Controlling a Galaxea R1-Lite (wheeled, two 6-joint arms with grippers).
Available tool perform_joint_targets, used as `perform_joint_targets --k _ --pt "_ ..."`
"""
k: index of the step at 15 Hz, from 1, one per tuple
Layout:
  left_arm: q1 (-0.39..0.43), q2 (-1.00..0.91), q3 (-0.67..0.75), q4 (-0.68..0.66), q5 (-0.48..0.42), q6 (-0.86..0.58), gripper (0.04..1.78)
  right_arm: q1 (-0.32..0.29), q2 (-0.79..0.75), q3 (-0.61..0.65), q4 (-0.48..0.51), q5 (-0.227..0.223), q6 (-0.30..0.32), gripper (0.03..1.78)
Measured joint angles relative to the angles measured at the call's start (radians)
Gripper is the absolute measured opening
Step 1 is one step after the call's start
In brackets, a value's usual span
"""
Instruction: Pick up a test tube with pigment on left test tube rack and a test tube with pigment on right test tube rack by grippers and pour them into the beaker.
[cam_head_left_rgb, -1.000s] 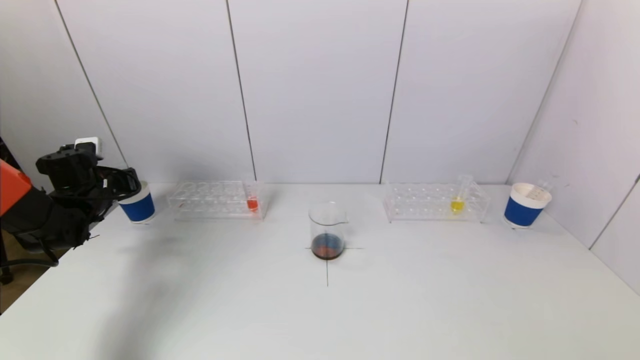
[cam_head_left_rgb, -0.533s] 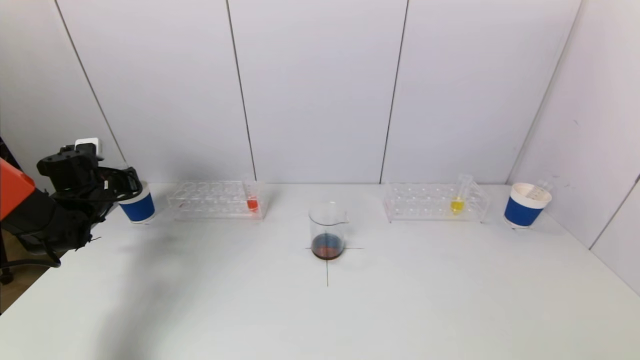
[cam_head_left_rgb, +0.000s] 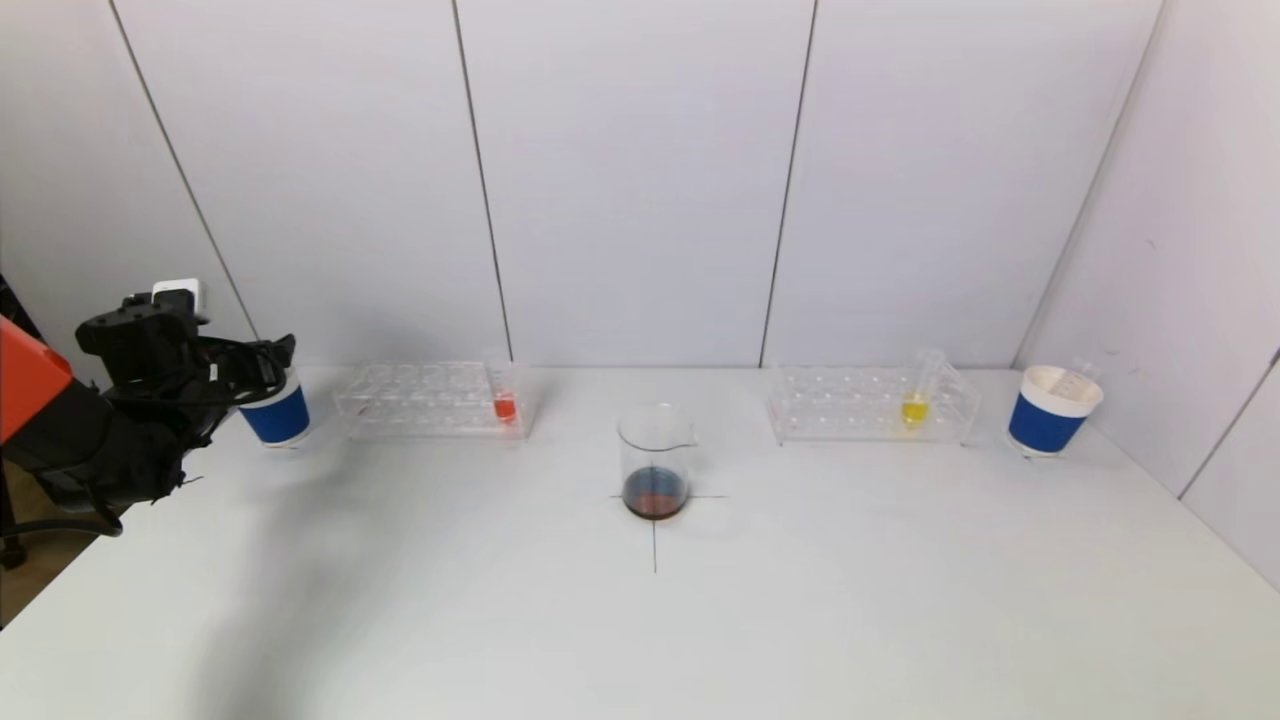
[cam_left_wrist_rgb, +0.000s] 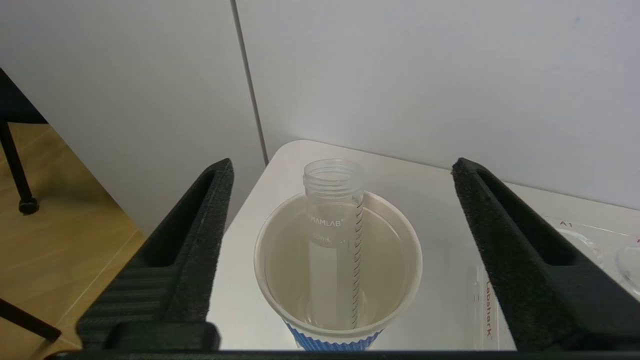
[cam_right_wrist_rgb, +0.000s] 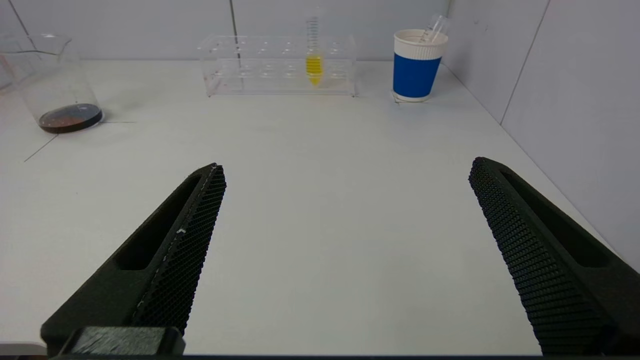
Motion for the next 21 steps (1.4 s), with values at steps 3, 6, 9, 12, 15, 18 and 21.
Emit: perform_joint_targets --k 3,6,9,12,15,18,21 --pt "0.0 0.0 0.002 -0.001 0.0 0.0 1.75 0.0 0.0 0.0 0.0 0.0 0.0 1.77" --pt "0.0 0.0 0.001 -0.001 -0.001 0.0 1.76 0.0 0.0 0.0 0.0 0.0 0.0 1.77" --pt "0.0 -0.013 -0.003 0.001 -0.003 0.003 1.76 0.0 0.0 0.0 0.0 0.0 0.0 1.77" --pt "-0.013 -0.064 -0.002 0.019 -0.005 0.006 1.76 0.0 0.0 0.0 0.0 0.0 0.0 1.77" --pt "-0.039 -0.165 0.0 0.077 -0.008 0.007 1.76 0.0 0.0 0.0 0.0 0.0 0.0 1.77" --pt "-0.066 -0.315 0.012 0.166 -0.014 0.006 1.76 0.0 0.0 0.0 0.0 0.0 0.0 1.77" --pt "-0.078 -0.512 0.061 0.269 -0.05 0.001 1.76 0.0 0.0 0.0 0.0 0.0 0.0 1.77"
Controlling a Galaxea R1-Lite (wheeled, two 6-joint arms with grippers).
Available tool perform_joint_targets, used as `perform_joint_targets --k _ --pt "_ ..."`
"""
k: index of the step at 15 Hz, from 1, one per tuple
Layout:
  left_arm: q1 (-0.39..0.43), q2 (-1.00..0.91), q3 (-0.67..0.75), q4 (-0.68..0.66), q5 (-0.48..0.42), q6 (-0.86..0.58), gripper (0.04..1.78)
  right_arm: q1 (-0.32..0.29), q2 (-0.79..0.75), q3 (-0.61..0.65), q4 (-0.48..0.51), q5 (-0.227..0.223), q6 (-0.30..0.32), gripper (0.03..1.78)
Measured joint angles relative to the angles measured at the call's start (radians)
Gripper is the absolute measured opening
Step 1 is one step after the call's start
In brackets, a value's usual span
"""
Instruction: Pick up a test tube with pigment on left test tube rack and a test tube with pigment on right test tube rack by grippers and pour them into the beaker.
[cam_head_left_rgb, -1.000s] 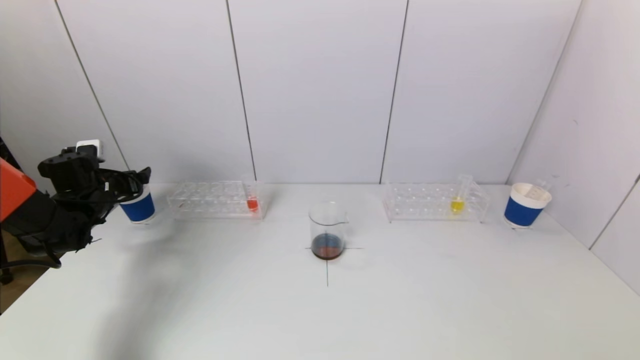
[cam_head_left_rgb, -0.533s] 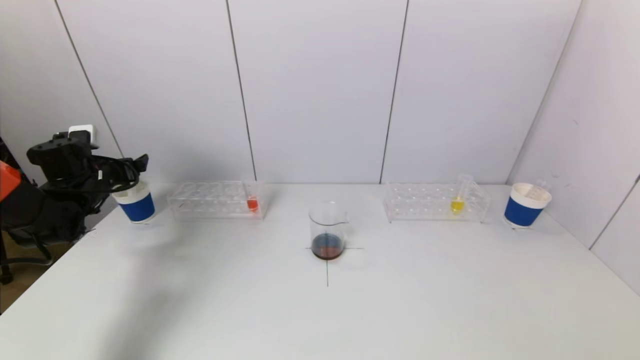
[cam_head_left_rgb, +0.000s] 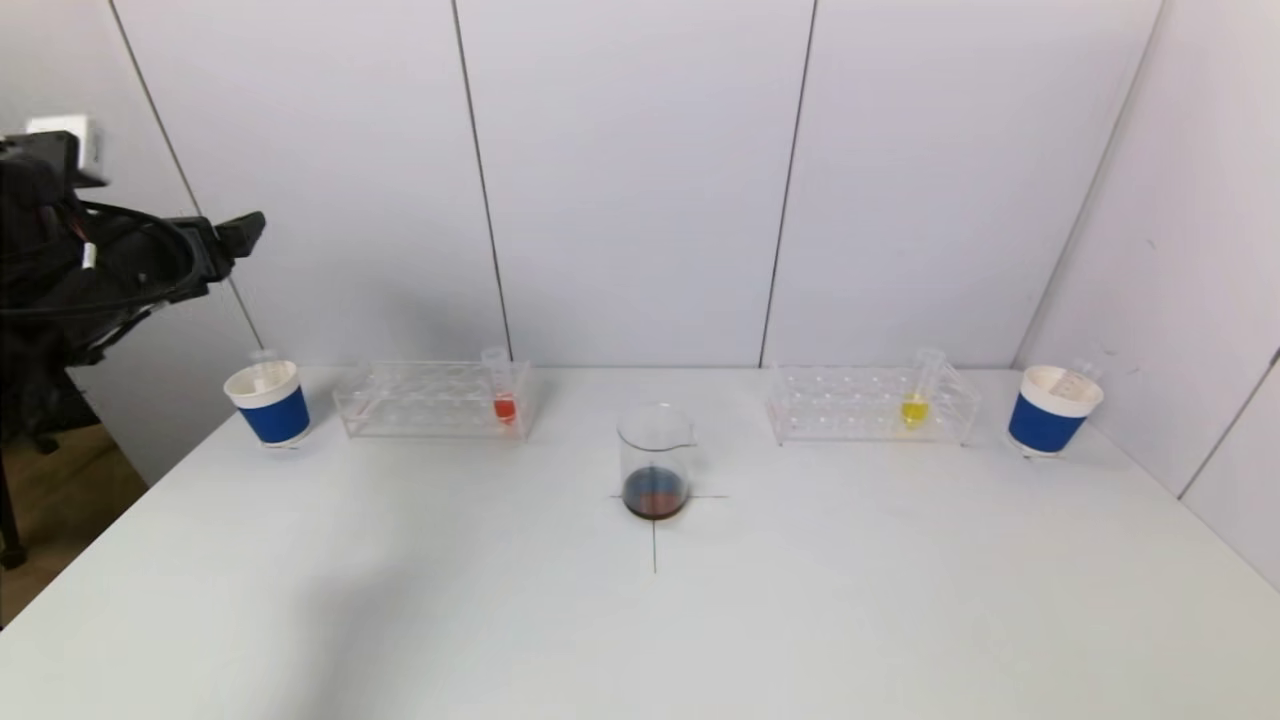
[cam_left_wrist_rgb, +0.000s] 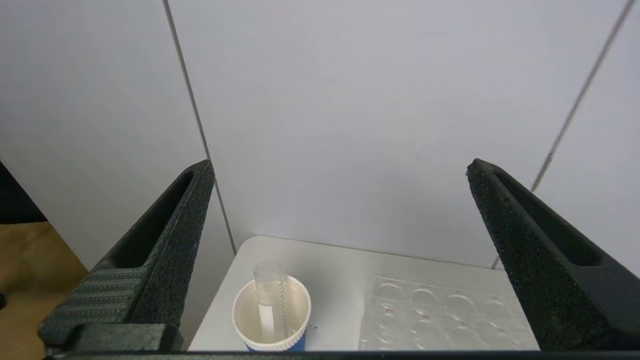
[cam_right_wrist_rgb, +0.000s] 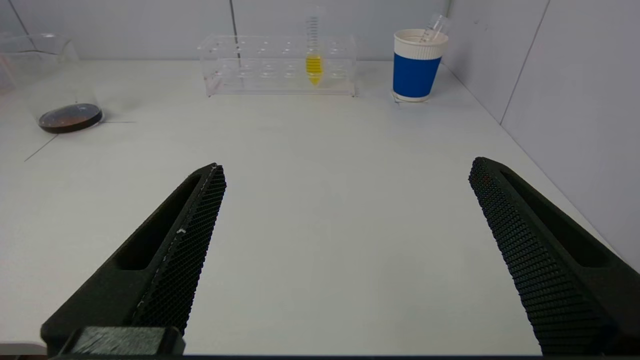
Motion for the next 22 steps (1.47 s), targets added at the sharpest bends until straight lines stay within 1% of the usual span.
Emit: perform_joint_targets --k 3,7,9,12,16,17,19,22 --pt "-0.003 -0.214 0.078 0.106 -0.04 -0.01 1.76 0.0 0.0 0.0 0.0 0.0 0.0 1.77" --pt "-0.005 -0.486 0.179 0.283 -0.087 -0.093 1.76 0.0 0.0 0.0 0.0 0.0 0.0 1.77" --pt "-0.005 -0.592 0.214 0.357 -0.092 -0.115 1.76 0.0 0.0 0.0 0.0 0.0 0.0 1.77" --pt "-0.005 -0.739 0.258 0.429 -0.093 -0.119 1.76 0.0 0.0 0.0 0.0 0.0 0.0 1.77" --pt "-0.011 -0.951 0.322 0.576 -0.082 -0.118 1.76 0.0 0.0 0.0 0.0 0.0 0.0 1.77" --pt "-0.025 -1.004 0.341 0.608 -0.073 -0.117 1.76 0.0 0.0 0.0 0.0 0.0 0.0 1.77" --pt "-0.077 -1.111 0.375 0.679 -0.034 -0.11 1.76 0.0 0.0 0.0 0.0 0.0 0.0 1.77" --pt "-0.157 -1.274 0.41 0.826 0.023 -0.092 1.76 0.0 0.0 0.0 0.0 0.0 0.0 1.77"
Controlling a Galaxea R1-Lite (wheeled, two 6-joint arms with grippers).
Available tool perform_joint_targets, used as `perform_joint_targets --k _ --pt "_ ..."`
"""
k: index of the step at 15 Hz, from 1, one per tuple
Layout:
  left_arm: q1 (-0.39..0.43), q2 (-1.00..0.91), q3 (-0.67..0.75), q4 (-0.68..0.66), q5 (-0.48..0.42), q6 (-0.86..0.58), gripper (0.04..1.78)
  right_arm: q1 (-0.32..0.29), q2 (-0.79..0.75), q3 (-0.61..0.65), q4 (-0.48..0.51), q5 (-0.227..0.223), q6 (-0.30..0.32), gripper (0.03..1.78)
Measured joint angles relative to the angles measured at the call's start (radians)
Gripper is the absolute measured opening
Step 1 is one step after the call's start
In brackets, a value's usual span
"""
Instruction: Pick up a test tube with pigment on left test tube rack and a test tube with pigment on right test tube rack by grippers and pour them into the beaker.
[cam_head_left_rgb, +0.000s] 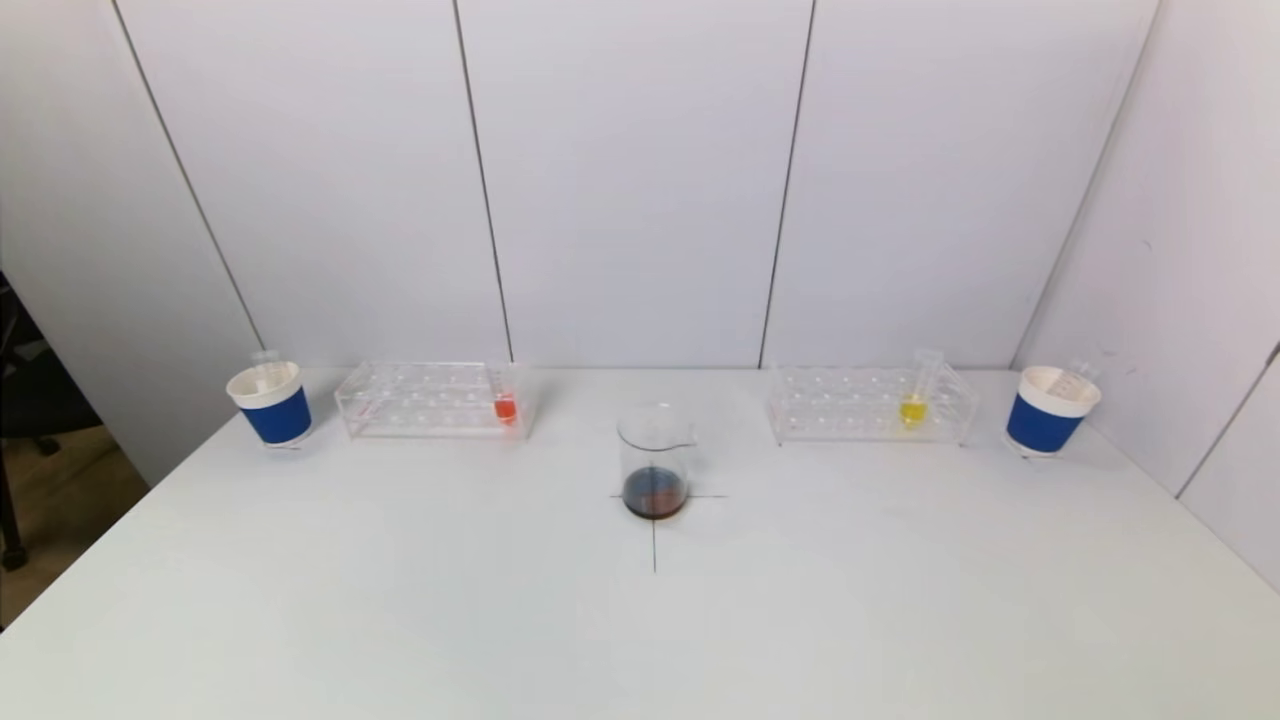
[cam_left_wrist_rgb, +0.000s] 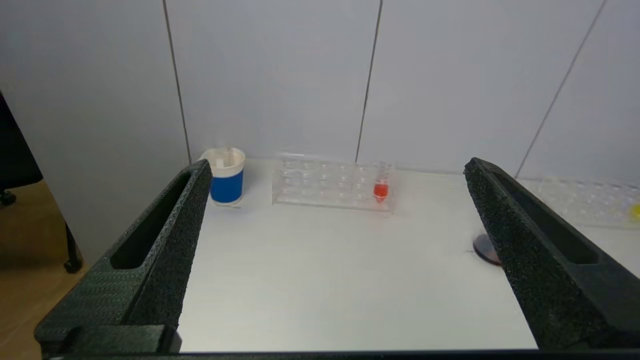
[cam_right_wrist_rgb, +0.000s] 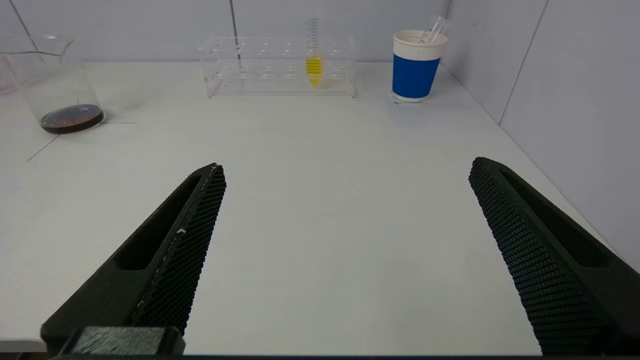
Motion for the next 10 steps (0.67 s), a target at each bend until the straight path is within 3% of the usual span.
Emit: perform_joint_targets --k 3,10 --pt "-0.025 -0.134 0.073 0.092 0.013 0.045 1.76 0.0 0.0 0.0 0.0 0.0 0.0 1.77" --pt "-0.04 -0.378 0.353 0.126 0.034 0.154 1.76 0.0 0.0 0.0 0.0 0.0 0.0 1.77"
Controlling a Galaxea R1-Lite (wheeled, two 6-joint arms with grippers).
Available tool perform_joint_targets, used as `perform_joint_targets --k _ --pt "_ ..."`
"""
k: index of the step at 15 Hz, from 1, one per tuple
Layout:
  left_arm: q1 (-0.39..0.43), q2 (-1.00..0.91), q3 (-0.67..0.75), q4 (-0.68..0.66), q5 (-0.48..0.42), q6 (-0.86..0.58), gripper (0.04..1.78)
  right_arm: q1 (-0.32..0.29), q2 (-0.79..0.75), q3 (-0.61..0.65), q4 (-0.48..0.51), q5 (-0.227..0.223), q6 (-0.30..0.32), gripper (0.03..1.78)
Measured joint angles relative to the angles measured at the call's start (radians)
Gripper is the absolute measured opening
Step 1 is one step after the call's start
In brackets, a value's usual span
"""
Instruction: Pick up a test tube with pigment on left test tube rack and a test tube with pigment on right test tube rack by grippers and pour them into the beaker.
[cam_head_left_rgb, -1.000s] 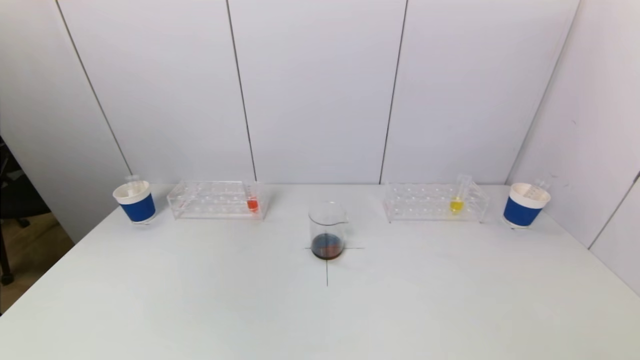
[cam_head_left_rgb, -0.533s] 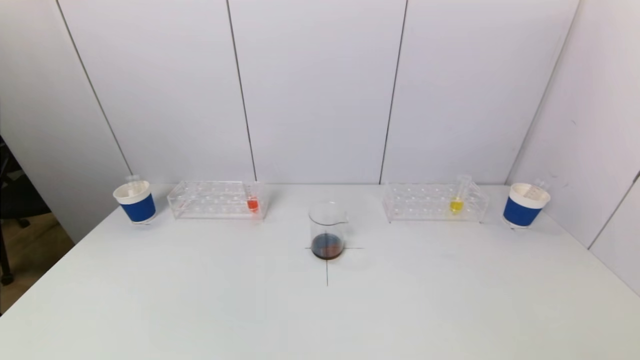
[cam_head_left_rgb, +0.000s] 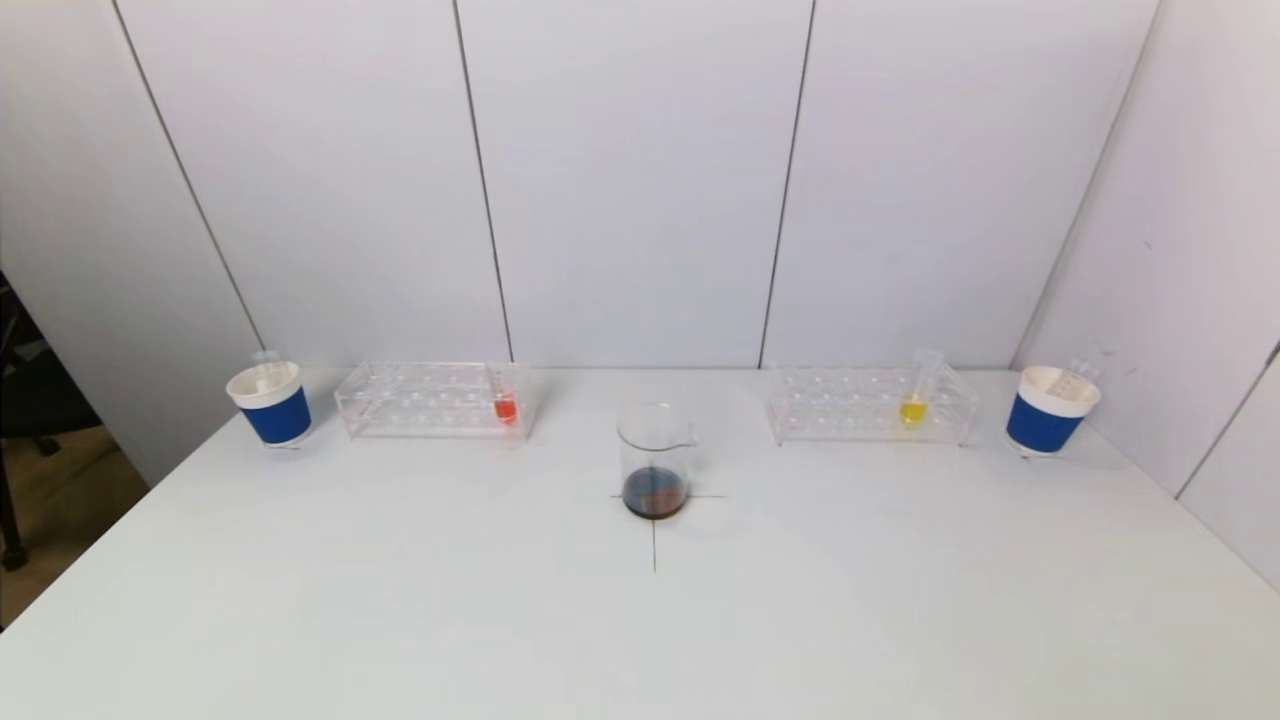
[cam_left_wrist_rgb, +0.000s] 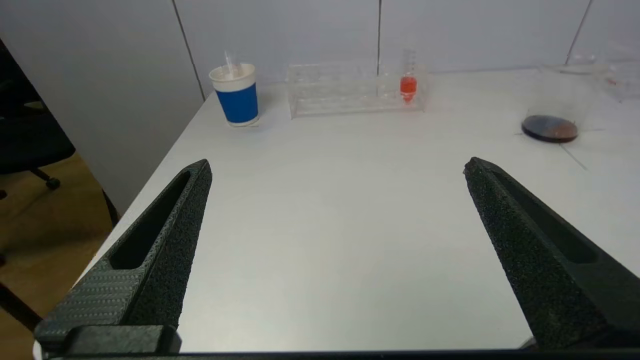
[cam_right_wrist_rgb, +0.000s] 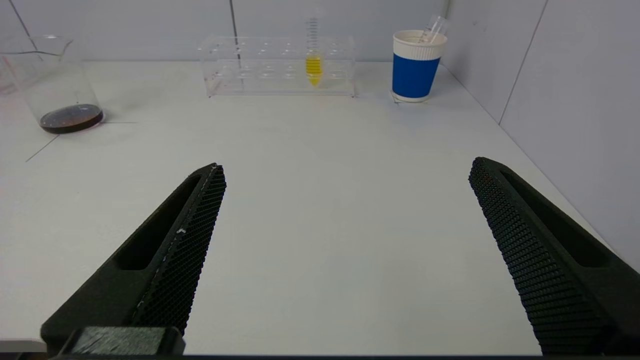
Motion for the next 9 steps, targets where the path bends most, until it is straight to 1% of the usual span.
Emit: perform_joint_targets --k 3,4,5,9 --pt "-0.002 -0.039 0.112 -0.007 0.037 0.013 1.76 0.0 0.0 0.0 0.0 0.0 0.0 1.77" --pt "-0.003 -0.046 0.144 -0.028 0.036 0.011 1.76 0.0 0.0 0.0 0.0 0.0 0.0 1.77" --pt "-0.003 -0.05 0.165 -0.053 0.027 0.008 1.76 0.0 0.0 0.0 0.0 0.0 0.0 1.77" --pt "-0.003 -0.054 0.212 -0.066 -0.02 0.016 1.76 0.0 0.0 0.0 0.0 0.0 0.0 1.77"
